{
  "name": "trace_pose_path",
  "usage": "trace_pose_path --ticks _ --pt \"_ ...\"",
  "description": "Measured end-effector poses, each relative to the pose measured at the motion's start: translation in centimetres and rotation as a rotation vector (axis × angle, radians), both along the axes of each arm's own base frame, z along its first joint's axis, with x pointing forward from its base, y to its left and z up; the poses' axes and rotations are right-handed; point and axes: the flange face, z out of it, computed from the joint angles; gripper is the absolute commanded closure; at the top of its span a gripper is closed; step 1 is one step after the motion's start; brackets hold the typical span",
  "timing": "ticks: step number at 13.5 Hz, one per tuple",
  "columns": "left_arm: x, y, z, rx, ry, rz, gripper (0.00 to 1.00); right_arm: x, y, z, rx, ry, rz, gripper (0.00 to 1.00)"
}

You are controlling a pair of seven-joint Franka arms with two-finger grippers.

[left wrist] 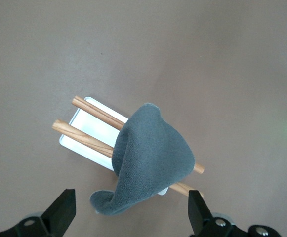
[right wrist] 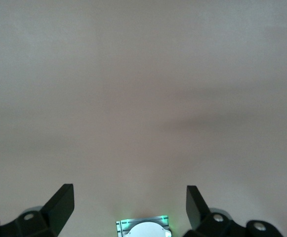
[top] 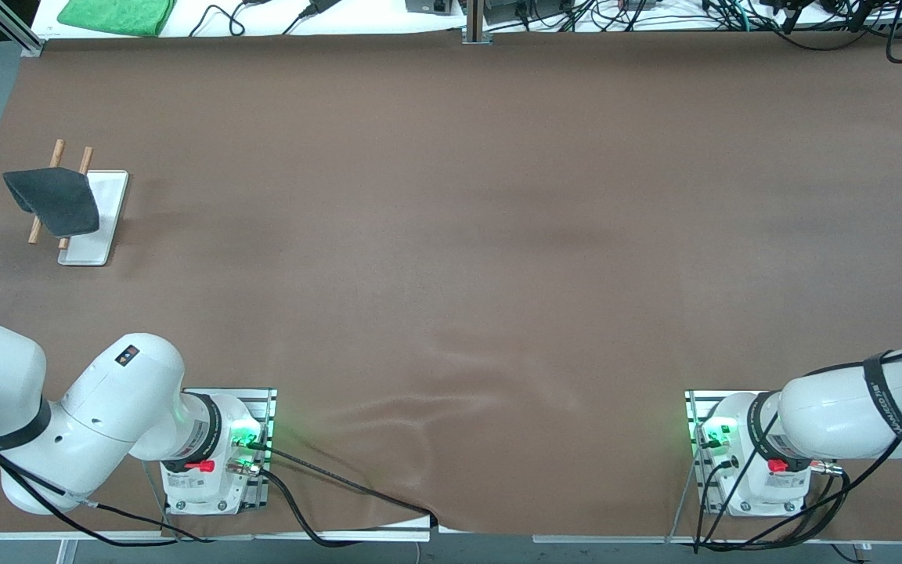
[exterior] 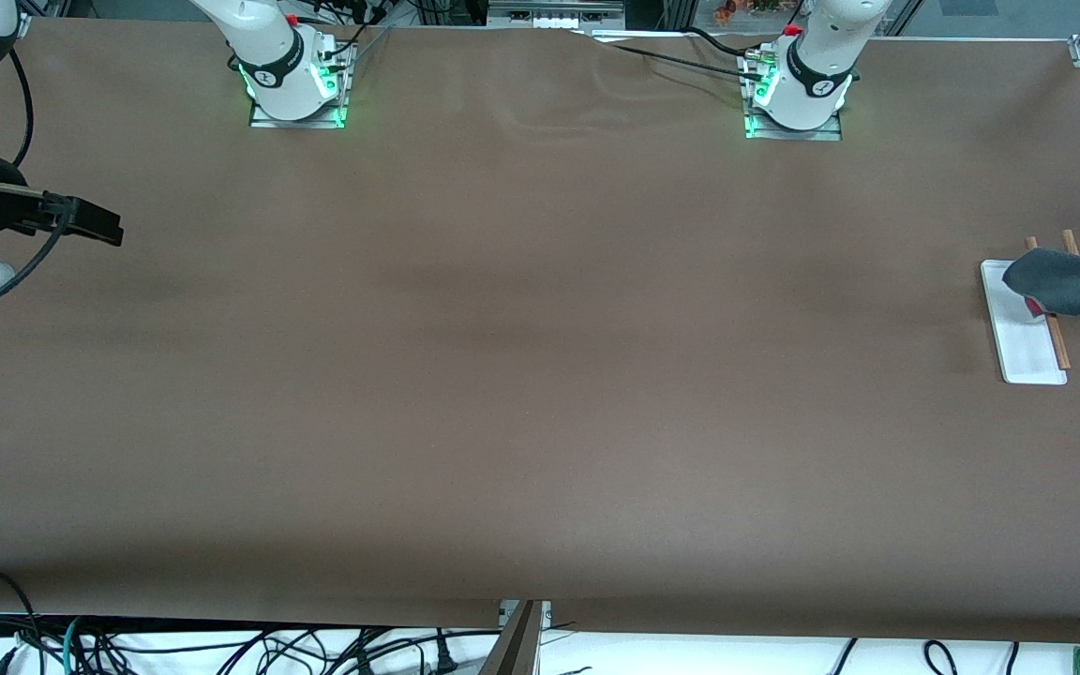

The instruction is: Pass towel and hang on rack

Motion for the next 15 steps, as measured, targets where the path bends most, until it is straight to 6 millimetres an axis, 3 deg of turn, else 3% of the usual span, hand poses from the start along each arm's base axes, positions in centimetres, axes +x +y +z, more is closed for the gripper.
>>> trace_pose_path --ticks 3,5,10,15 --pt "2.4 -5.0 4.9 0.073 -0.001 0.023 0.0 -1.1 0.5 0.2 0.001 0.005 0.01 0.0" --pt "4.5 -9.6 7.4 0.114 -0.003 0.065 0.0 -1.8 0.3 0.1 -0.001 0.014 0.009 0.0" --pt "10.0 -22.3 7.7 0.173 0.054 0.247 0.0 -2.6 -1.6 0.1 0.018 0.025 0.069 0.0" --pt "12.1 -35.7 7.9 0.239 0.147 0.508 0.0 -3.0 -0.4 0.8 0.018 0.015 0.09 0.0"
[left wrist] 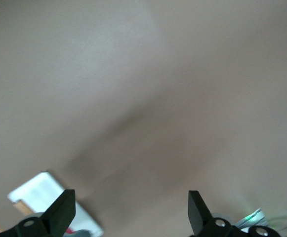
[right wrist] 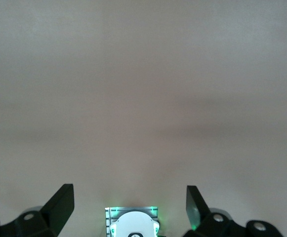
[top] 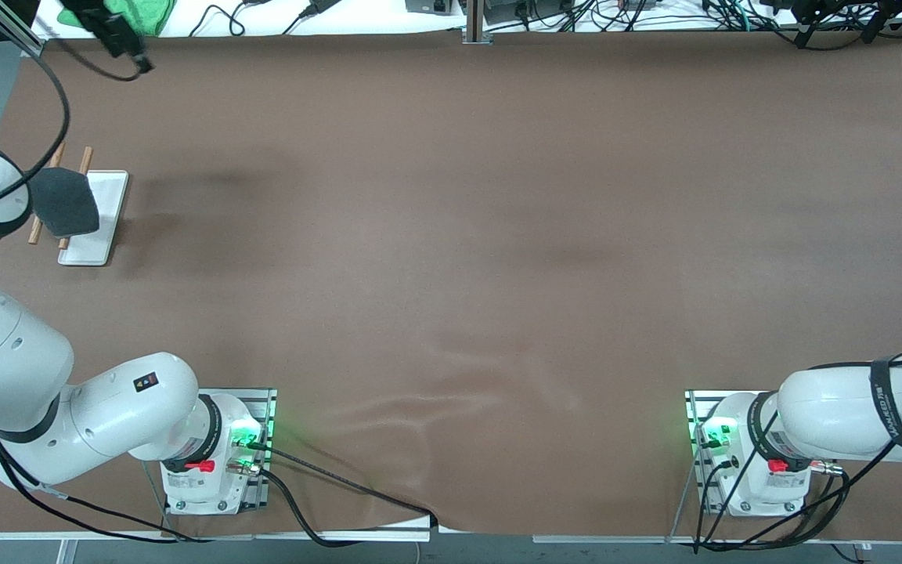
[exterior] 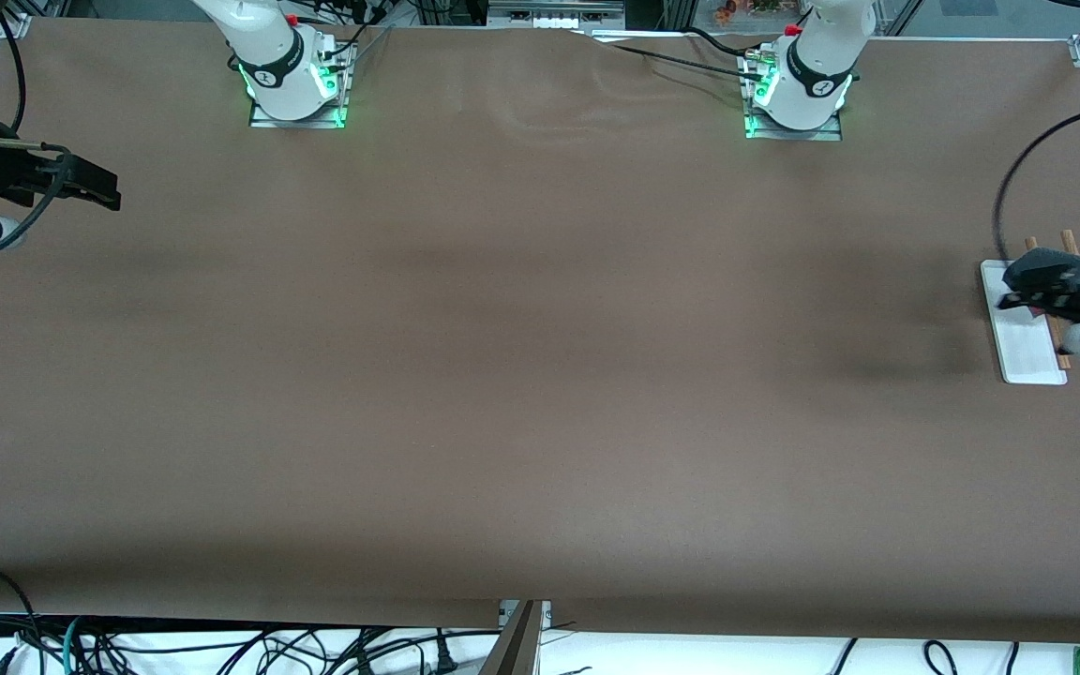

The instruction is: Pass towel and hang on rack

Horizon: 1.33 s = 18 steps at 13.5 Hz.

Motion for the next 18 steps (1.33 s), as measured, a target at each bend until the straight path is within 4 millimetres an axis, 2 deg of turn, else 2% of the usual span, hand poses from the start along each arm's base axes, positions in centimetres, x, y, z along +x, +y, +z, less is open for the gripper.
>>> trace_pose_path --ticks 3,4,5,7,9,11,13,18 --pt "-0.7 -7.6 1.8 0.086 0.011 0.2 0.0 0.0 0.0 -0.2 0.001 0.004 -0.001 0.0" --pt "-1.4 -9.6 2.7 0.126 0.003 0.247 0.0 0.1 0.0 -0.4 0.006 0.007 -0.001 0.0" --pt "-2.3 -10.9 3.7 0.154 -0.011 0.278 0.0 0.1 0.0 -0.4 0.011 0.008 -0.002 0.0" --pt "-3.9 -11.1 5.7 0.16 -0.072 0.327 0.0 0.2 0.0 -0.5 0.019 0.008 -0.003 0.0" --pt "-5.6 -10.1 6.4 0.137 -0.142 0.374 0.0 0.2 -0.1 -0.5 0.021 0.008 0.002 0.0" --pt "-7.6 -9.9 5.8 0.131 -0.175 0.442 0.0 0.3 -0.2 -0.6 0.022 0.01 0.005 0.0" --pt "-9.1 -10.6 5.2 0.135 -0.186 0.471 0.0 0.3 -0.2 -0.7 0.023 0.011 0.008 0.0" --pt "-9.8 -10.9 5.2 0.135 -0.196 0.486 0.0 0.5 -0.2 -1.0 0.025 0.012 0.01 0.0"
